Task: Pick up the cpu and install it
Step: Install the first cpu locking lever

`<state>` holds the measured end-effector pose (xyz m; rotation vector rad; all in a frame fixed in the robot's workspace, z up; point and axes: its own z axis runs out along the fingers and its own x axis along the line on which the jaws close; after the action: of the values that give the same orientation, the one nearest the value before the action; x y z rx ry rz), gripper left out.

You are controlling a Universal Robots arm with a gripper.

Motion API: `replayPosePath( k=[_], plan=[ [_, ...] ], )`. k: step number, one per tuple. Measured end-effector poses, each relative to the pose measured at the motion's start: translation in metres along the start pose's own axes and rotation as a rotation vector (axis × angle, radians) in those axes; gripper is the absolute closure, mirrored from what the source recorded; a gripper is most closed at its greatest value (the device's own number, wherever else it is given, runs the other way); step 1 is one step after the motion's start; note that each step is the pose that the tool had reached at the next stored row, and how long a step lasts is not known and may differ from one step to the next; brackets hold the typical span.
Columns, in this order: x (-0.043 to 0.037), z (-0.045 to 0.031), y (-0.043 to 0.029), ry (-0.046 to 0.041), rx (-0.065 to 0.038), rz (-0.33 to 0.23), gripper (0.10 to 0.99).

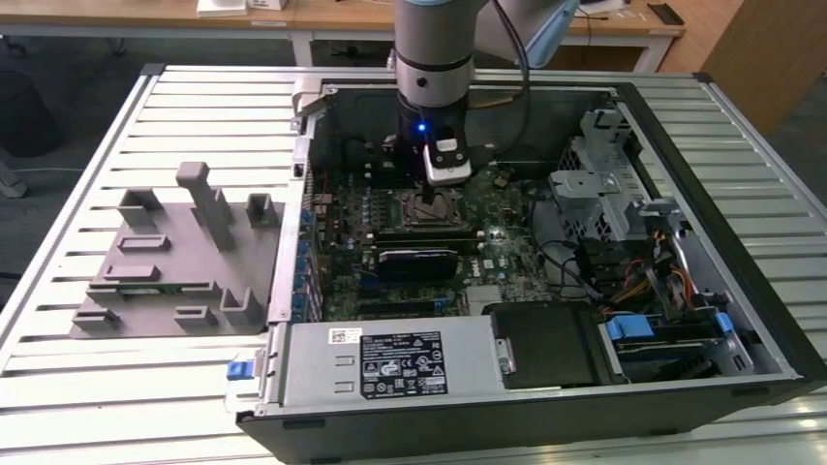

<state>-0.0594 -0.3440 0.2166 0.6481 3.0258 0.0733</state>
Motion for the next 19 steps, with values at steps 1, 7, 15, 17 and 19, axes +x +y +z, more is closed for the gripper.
replayPosePath(
  k=[1, 7, 15, 17, 19],
  plan=[
    [-0.0009, 0.0001, -0.0001, 0.0016, 0.001, 0.001, 0.98],
    [-0.0093, 0.0006, 0.0033, 0.0018, 0.001, 0.005, 0.98],
    [-0.0131, -0.006, 0.0051, 0.0023, 0.001, -0.001, 0.98],
    [-0.0133, -0.0122, 0.0055, 0.0023, 0.001, -0.001, 0.98],
    [-0.0135, -0.0174, 0.0058, 0.0023, 0.001, -0.002, 0.98]
  ],
)
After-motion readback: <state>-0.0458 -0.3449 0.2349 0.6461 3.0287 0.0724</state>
